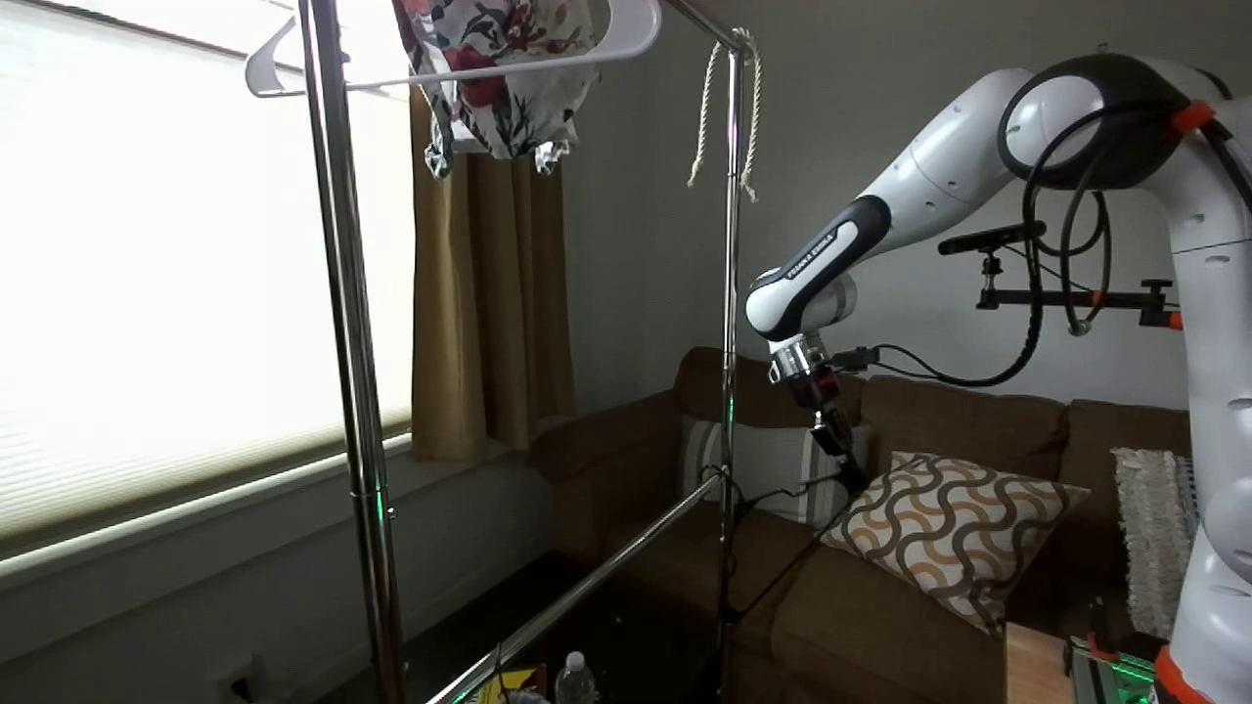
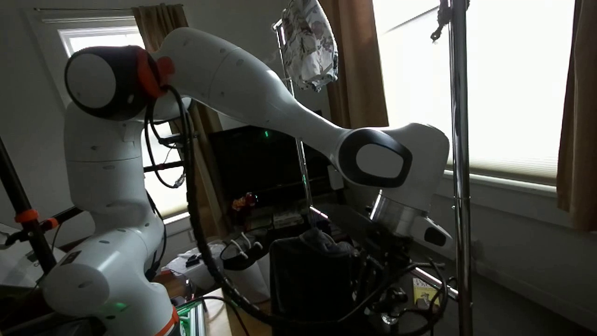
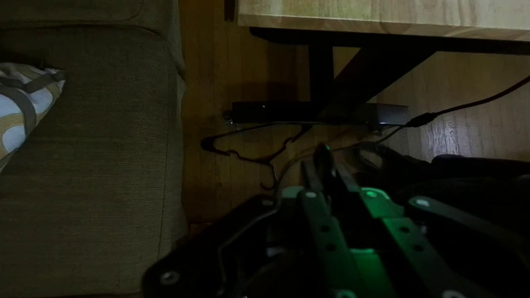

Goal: Move the black clothes hanger from the top rail to the bottom rail

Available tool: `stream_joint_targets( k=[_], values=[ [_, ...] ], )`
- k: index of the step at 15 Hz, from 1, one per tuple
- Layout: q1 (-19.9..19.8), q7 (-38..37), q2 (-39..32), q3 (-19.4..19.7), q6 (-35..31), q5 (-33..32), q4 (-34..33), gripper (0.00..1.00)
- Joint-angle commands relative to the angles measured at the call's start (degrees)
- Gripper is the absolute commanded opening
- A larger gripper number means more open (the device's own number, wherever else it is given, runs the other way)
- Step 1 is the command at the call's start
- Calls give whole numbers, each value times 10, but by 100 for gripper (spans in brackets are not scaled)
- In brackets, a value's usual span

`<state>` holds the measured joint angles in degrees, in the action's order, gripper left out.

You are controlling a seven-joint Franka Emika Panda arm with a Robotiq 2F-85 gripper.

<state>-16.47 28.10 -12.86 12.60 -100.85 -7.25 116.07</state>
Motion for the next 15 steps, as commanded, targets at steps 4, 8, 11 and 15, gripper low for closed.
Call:
stream_joint_targets(
  k=[4, 8, 11, 15],
  values=[
    [-10, 10, 61, 7, 34, -8, 27, 71],
    [12, 1, 175, 1, 34, -63, 92, 99],
    [45, -65, 249, -25, 17, -55, 128, 100],
    [91, -151, 300, -78, 25, -97, 134, 100]
  ],
)
